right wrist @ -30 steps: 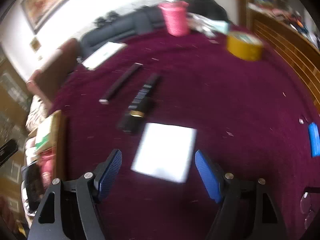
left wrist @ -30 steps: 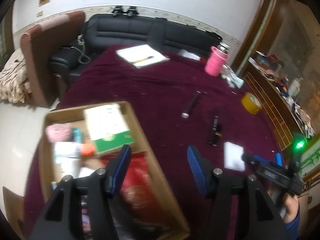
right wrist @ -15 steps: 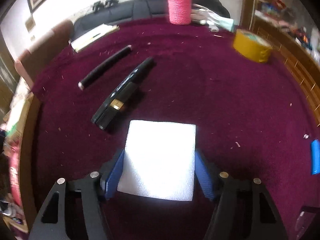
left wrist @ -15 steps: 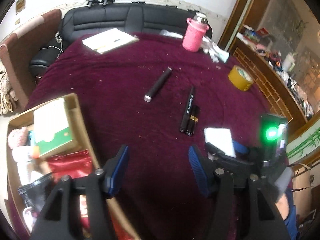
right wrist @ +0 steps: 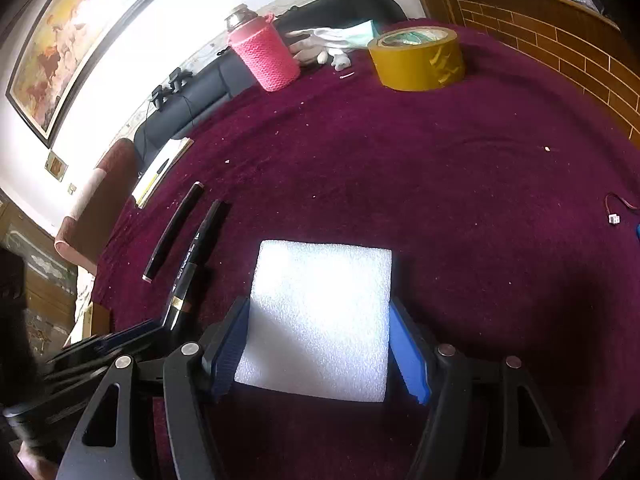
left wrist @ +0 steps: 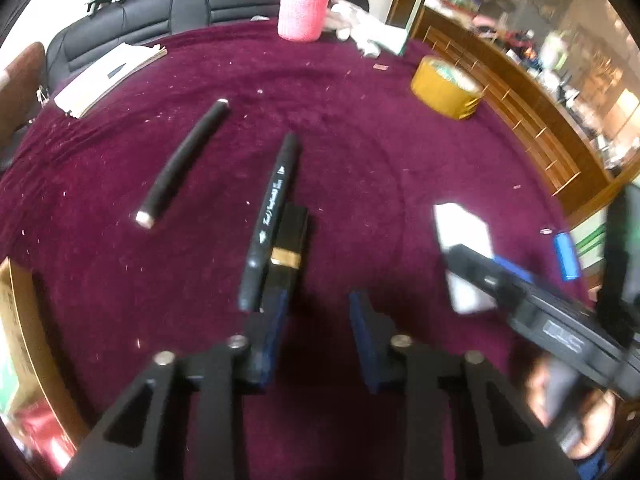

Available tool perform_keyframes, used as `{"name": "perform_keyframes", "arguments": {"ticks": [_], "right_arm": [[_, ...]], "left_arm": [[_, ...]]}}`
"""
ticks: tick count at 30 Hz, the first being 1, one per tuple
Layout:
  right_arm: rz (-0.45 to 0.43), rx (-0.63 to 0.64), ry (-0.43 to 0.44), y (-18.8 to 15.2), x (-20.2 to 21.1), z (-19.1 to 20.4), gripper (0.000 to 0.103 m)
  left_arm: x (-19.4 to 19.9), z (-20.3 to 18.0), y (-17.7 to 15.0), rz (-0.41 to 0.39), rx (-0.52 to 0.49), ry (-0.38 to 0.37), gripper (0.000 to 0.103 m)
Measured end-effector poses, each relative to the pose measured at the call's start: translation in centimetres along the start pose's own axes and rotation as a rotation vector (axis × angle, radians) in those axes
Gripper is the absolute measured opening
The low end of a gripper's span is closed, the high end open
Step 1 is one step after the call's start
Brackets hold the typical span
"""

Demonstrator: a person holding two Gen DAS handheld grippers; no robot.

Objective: Organize objects
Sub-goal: 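Grasp the gold-banded black tube with the left tool while the right grasps the white foam pad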

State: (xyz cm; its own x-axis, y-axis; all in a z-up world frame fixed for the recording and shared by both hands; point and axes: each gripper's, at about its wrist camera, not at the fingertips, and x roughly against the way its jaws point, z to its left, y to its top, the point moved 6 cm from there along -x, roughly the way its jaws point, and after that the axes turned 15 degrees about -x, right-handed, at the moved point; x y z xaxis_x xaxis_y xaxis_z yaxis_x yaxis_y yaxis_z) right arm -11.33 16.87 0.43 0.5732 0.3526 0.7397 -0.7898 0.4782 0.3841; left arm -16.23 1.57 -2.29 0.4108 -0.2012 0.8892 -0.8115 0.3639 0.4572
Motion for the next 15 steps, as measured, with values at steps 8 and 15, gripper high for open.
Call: {"name": "perform_keyframes", "arguments": {"ticks": [8,15], "right_arm": [[0.017,-0.015,0.015,0.2,0.0,0.1,0.072],[0.016,-0.013,0.01,0.5,-0.4,0.3,0.072]], "left_arm": [[-1.3,0.9,1.6,0.026,-0.072,0.112,0.028],[-1.6,1.2,2.2,0.013,-0.118,0.123,0.028]]}}
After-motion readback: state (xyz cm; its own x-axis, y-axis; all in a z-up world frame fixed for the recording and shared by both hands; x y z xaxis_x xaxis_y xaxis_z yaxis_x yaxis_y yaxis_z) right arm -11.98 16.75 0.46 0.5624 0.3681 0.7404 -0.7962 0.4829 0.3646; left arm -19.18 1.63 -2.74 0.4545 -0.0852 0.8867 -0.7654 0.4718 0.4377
